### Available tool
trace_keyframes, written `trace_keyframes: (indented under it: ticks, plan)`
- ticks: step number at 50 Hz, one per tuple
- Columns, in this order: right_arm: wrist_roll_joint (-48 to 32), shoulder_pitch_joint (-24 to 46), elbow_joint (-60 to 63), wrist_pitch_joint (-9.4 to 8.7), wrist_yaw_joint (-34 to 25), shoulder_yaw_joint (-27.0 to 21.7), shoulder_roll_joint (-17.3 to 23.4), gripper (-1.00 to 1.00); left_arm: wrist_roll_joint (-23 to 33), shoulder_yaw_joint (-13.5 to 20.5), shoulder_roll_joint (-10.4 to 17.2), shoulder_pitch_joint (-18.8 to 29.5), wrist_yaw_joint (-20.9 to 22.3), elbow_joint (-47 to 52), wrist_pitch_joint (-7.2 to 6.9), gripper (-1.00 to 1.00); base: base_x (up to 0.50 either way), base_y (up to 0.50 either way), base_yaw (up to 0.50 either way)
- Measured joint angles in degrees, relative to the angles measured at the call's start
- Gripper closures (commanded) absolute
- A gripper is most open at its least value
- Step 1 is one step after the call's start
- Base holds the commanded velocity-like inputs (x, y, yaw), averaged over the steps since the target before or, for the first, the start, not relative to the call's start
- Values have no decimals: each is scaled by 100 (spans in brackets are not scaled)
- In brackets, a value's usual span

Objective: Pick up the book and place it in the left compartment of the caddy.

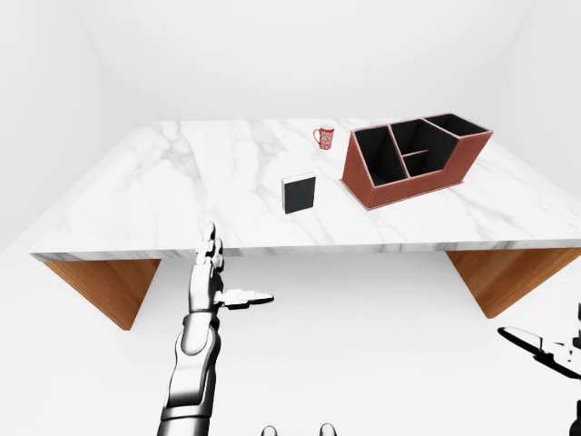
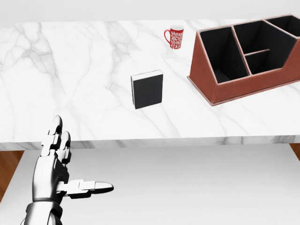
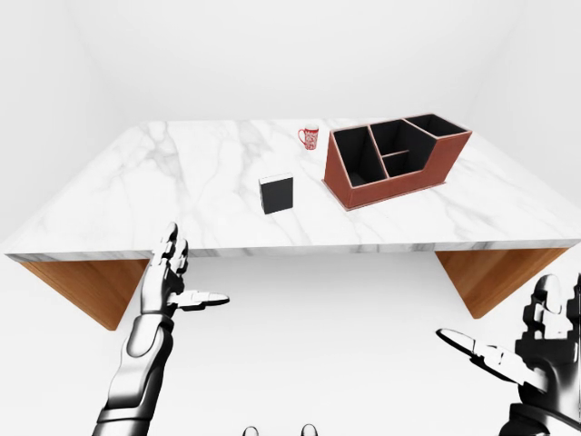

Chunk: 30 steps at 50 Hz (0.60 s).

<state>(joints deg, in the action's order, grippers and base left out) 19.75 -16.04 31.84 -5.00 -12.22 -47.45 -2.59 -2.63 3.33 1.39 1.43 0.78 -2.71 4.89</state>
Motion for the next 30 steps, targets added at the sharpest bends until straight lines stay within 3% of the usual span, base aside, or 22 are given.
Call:
trace_keyframes:
  ticks: [16,30]
  plan:
    - [276,-62,-65,0,-57,-490,-27,-100,-1,-16,-13,-60,-10,131,-13,-100,0,0,0]
    - [296,-80,-105,0,29,-618,-48,-100,54,-60,-38,-206,-20,404,-88,-100,0,0,0]
